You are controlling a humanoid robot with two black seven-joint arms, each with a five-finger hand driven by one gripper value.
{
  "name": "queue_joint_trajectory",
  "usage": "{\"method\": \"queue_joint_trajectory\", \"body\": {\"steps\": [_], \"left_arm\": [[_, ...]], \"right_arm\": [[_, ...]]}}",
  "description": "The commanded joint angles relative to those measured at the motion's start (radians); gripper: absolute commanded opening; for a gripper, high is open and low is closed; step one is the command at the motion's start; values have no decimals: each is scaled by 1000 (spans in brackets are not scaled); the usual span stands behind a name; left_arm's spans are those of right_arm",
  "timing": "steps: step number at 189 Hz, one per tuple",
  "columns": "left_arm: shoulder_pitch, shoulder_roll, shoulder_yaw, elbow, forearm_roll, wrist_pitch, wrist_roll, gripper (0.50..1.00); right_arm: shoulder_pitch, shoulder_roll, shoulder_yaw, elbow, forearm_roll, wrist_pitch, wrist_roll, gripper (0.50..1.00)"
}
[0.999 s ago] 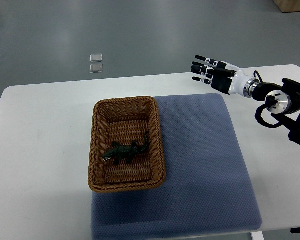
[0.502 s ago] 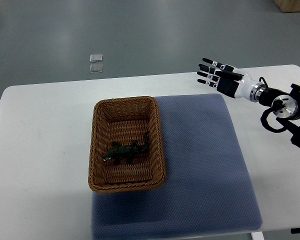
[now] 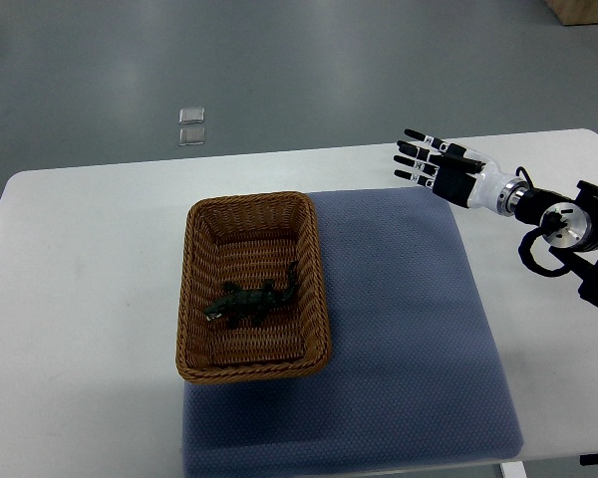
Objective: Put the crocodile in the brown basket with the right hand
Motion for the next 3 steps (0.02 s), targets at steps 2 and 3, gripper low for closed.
{"method": "queue_joint_trajectory", "body": {"steps": [2,3], "left_arm": [[0,0,0,0,0,1,0,1000],[0,0,0,0,0,1,0,1000]], "right_arm": [[0,-5,0,2,-1,4,0,930],[0,-5,0,2,-2,5,0,930]]}}
